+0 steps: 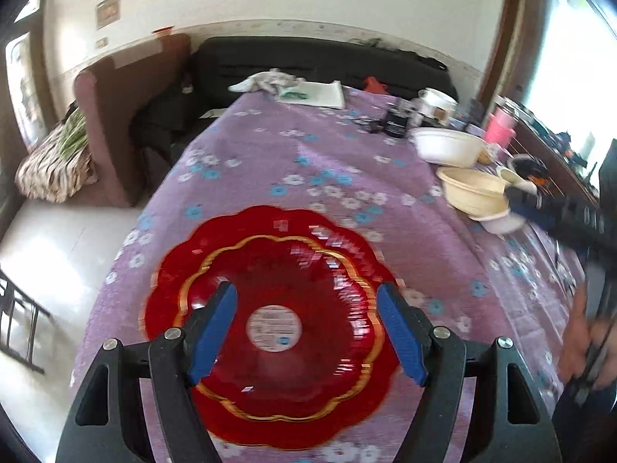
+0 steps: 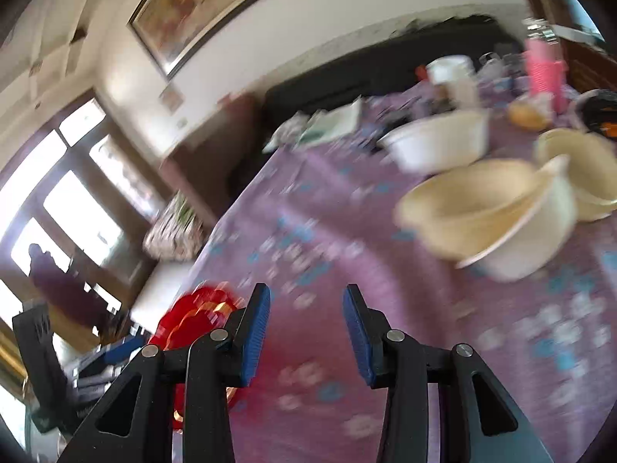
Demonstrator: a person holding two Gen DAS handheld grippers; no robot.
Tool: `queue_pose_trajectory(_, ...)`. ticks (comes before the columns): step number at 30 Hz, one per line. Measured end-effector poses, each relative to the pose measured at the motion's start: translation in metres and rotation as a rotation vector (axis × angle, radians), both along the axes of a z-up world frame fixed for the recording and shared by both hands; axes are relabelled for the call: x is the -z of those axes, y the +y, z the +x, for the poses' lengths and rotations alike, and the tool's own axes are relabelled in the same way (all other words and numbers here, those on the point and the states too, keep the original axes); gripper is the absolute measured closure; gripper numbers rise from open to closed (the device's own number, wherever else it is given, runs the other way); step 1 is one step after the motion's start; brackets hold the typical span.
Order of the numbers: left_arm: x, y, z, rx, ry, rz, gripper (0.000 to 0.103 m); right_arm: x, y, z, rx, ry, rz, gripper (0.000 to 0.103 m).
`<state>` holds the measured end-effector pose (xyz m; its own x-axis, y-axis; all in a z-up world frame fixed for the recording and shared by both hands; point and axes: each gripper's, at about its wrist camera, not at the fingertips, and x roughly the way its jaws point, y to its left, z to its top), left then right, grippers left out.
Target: Organize plates and bowls
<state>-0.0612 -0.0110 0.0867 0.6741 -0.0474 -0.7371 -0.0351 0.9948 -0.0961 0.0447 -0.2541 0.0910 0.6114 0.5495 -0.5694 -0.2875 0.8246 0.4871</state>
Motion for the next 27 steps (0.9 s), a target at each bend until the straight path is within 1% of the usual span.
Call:
queue_pose_trajectory(3,0.001,-0.020,0.001,0.053,0.006,0.003,0.028,-0.019,-0.043,0.011,0.098,-0.036,-0.015,0.060)
queue_pose_trajectory(5,0.004,-0.033,0.004,0.078,0.017,0.004,0.028,-0.032,-0.071,0.025,0.184,-0.068,-0.070,0.056)
queue_pose_trajectory(6,0.006,-0.039,0.004,0.092,0.022,0.006,0.028,-0.036,-0.082,0.034,0.218,-0.067,-0.098,0.054)
queue_pose_trajectory(8,0.010,-0.051,0.007,0.121,0.036,0.004,0.028,-0.038,-0.108,0.056,0.288,-0.048,-0.123,0.054)
queue_pose_trajectory(10,0.012,-0.059,0.009,0.144,0.046,-0.002,0.028,-0.031,-0.125,0.078,0.317,0.013,-0.160,0.055)
queue_pose_trajectory(12,0.016,-0.070,0.010,0.170,0.061,0.003,0.029,-0.017,-0.138,0.096,0.303,0.070,-0.114,0.055)
queue_pose_trajectory(14,0.020,-0.078,0.010,0.189,0.070,0.008,0.028,-0.004,-0.144,0.108,0.286,0.118,-0.090,0.055)
queue_pose_trajectory(15,0.022,-0.082,0.010,0.202,0.075,0.009,0.029,0.003,-0.145,0.110,0.287,0.136,-0.091,0.059)
queue_pose_trajectory(16,0.024,-0.086,0.010,0.214,0.079,0.009,0.029,0.010,-0.147,0.108,0.298,0.155,-0.097,0.070)
queue_pose_trajectory(18,0.028,-0.091,0.010,0.228,0.088,0.008,0.029,0.021,-0.151,0.099,0.297,0.180,-0.094,0.079)
queue_pose_trajectory(19,0.030,-0.092,0.010,0.233,0.092,0.006,0.029,0.026,-0.157,0.087,0.306,0.188,-0.079,0.083)
queue_pose_trajectory(20,0.032,-0.094,0.011,0.241,0.097,0.002,0.029,0.029,-0.160,0.076,0.305,0.189,-0.070,0.083)
queue_pose_trajectory(24,0.037,-0.103,0.019,0.266,0.110,-0.001,0.029,0.045,-0.160,0.034,0.252,0.184,-0.105,0.085)
queue_pose_trajectory(27,0.037,-0.115,0.026,0.298,0.110,-0.015,0.029,0.056,-0.162,0.011,0.226,0.173,-0.080,0.086)
